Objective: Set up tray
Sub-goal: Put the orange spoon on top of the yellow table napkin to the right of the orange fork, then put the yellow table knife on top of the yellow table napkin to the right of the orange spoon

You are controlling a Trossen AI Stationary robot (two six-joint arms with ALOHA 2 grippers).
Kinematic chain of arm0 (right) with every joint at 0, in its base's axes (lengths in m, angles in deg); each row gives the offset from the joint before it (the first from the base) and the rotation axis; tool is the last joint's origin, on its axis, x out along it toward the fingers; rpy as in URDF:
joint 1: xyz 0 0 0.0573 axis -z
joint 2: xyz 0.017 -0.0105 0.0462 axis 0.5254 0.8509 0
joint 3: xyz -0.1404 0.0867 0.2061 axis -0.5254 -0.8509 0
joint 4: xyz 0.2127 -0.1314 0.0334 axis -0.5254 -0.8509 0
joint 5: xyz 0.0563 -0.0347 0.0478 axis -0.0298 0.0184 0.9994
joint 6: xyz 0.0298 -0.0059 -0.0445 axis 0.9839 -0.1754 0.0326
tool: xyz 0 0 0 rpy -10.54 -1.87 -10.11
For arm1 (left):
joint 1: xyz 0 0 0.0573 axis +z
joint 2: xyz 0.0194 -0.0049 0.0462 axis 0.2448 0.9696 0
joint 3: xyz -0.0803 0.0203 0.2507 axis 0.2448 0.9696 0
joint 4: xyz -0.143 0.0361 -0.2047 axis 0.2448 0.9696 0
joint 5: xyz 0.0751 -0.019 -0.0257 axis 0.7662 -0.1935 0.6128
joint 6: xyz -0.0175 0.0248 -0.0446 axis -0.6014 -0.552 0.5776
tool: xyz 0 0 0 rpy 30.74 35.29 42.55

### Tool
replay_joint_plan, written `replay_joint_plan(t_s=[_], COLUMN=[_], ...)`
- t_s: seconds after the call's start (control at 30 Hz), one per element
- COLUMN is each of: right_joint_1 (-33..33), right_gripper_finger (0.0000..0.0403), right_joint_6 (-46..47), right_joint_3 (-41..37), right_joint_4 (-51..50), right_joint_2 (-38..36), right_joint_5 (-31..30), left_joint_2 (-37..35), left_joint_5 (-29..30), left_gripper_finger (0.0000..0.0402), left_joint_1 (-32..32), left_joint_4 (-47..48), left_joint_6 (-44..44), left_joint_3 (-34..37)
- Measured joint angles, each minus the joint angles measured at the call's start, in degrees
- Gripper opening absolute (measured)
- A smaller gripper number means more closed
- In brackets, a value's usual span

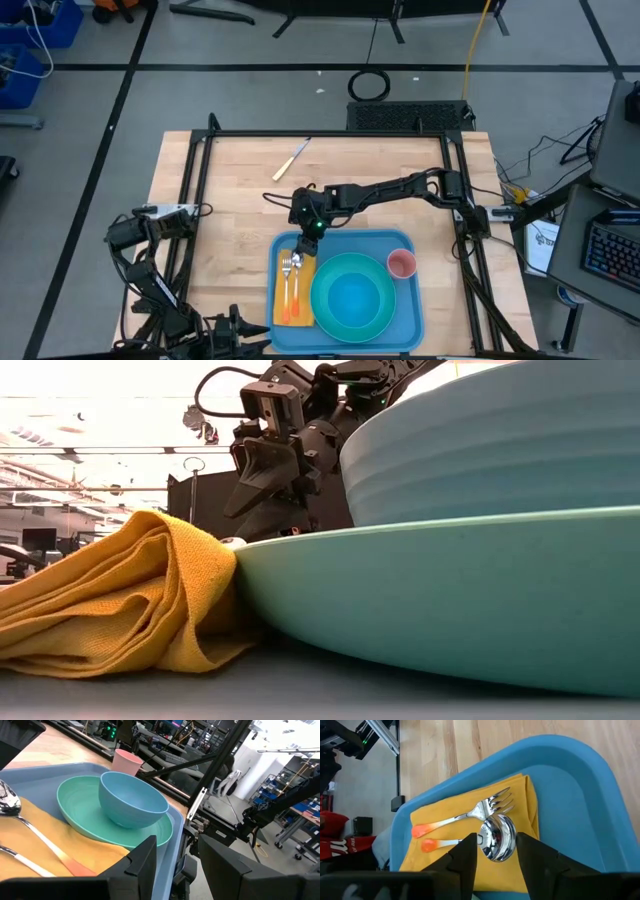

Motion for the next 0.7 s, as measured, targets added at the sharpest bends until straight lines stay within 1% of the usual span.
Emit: replay_joint_plan(t_s=[0.2, 0.4, 0.53, 0.7], right_joint_1=[0.0, 0.0, 0.0, -0.2], right_gripper_finger=[0.013, 0.013, 0.013, 0.013], right_joint_6=[-0.3, -0.8, -1.9, -2.0], right_joint_3=[0.0, 0.0, 0.0, -0.1], right_joint_4=[0.0, 0.0, 1.8, 3.6], right_joint_2=[0.0, 0.0, -0.1, -2.9], right_joint_5=[-1.5, -1.5, -1.4, -1.2], left_joint_2=[0.0, 0.0, 0.0, 0.0], left_joint_5=[0.0, 0.0, 0.0, 0.2], left_gripper_finger=[0.015, 0.015, 0.015, 0.015], left_joint_1=[0.0, 0.0, 0.0, 0.0], left_joint_4=[0.0, 0.0, 0.0, 0.0], left_joint_6=[0.2, 0.1, 0.1, -1.0], left_joint_3=[0.0, 0.0, 0.0, 0.0])
